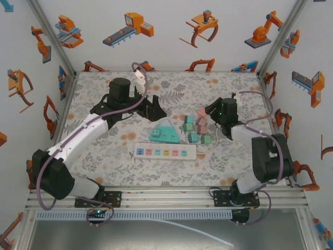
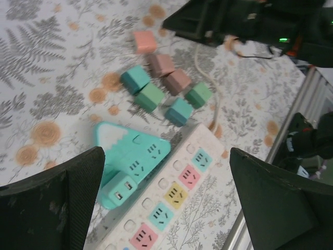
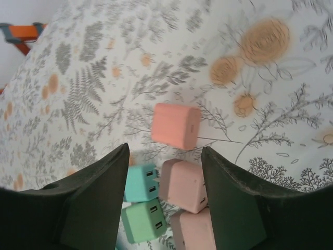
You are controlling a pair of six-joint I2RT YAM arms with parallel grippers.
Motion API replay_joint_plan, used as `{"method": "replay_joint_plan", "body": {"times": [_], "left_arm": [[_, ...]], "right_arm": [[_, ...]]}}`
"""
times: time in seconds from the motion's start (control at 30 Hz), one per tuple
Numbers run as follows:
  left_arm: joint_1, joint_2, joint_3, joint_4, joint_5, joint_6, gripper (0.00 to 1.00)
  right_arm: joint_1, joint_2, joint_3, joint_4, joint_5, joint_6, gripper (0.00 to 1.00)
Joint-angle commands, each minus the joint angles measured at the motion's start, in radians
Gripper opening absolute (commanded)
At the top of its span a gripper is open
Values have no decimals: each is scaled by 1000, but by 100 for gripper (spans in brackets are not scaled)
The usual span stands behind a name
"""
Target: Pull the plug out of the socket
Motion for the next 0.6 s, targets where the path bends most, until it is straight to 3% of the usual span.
{"method": "replay_joint_plan", "body": {"times": [0.0, 0.13, 0.37, 0.43, 0.57], "left_arm": [[4, 82, 101, -179, -200, 1, 97], [26, 163, 132, -223, -216, -38, 97], [35, 265, 195, -305, -217, -64, 97], [45, 268, 207, -315, -219, -75, 97], [81, 233, 202, -301, -211, -114, 98]], "right_arm": [[81, -126, 5, -12, -9, -294, 55], [224, -234, 1, 14, -56, -572, 51], [466, -275, -47, 72, -386, -1090, 51], [479, -228, -43, 84, -381, -1054, 51], [481, -81, 27, 72, -213, -679, 50]]}}
